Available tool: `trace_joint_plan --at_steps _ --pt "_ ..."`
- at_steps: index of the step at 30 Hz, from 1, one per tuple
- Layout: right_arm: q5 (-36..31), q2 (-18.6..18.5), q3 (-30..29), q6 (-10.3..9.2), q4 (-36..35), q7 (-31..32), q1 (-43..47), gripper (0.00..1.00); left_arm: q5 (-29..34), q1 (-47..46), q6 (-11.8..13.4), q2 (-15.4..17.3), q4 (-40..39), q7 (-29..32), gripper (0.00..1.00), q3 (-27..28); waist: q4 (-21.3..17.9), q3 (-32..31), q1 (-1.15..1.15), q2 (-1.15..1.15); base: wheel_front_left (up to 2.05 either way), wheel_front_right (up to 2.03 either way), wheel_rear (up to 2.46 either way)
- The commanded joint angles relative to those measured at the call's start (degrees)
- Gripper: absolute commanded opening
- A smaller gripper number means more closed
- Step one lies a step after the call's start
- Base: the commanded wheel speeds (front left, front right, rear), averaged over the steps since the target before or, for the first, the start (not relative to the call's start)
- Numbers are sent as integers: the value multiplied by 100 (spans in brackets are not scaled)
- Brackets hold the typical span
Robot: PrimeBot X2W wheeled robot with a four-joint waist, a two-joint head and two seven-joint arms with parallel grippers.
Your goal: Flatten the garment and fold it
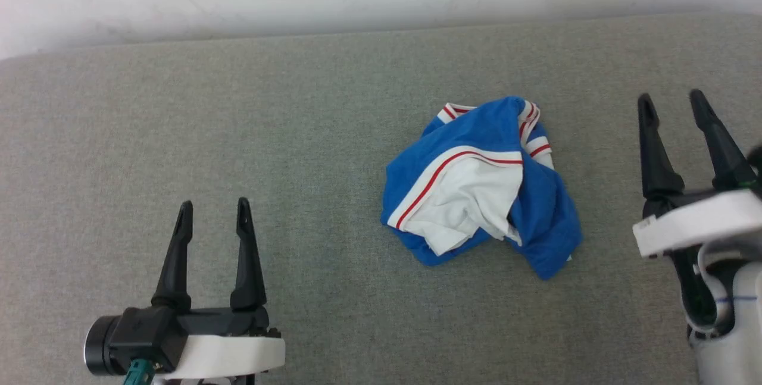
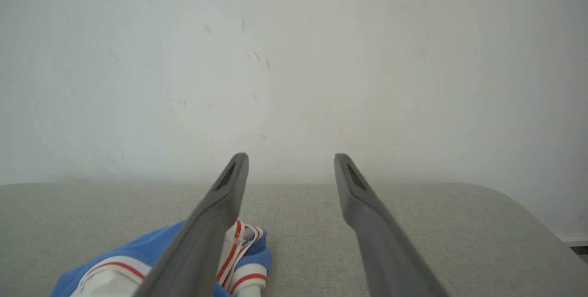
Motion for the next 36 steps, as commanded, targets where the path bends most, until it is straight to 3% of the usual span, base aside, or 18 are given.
trace_joint_plan --at_steps 1,6,9,18,26,27,28,36 --pt "105 -114 61 -5 66 270 -155 100 71 -115 -64 -40 -6 -27 100 47 88 94 0 0 0 0 0" --pt "490 -650 442 -5 448 1702 -550 100 193 -189 -215 -163 8 -27 100 73 269 225 0 0 0 0 0" --pt "424 -1080 820 -5 611 2113 -681 100 254 -247 -307 -228 47 -27 100 38 411 283 0 0 0 0 0" --pt "718 -1377 1340 -5 1428 2872 -641 100 305 -347 -482 -363 209 -27 100 -52 862 380 0 0 0 0 0" --pt "574 -1197 1292 -5 2127 3069 -699 100 354 -381 -561 -405 325 -27 100 -135 1075 451 0 0 0 0 0" --pt "568 -1157 1259 -5 2205 3113 -703 44 358 -385 -566 -408 341 -27 100 -146 1083 455 0 0 0 0 0" --pt "573 -1100 1177 -5 2262 3108 -717 0 363 -389 -570 -411 357 -27 100 -157 1089 462 0 0 0 0 0" --pt "514 -931 922 -5 1994 2735 -1034 0 366 -363 -539 -423 458 -27 100 -93 850 301 0 0 0 0 0"
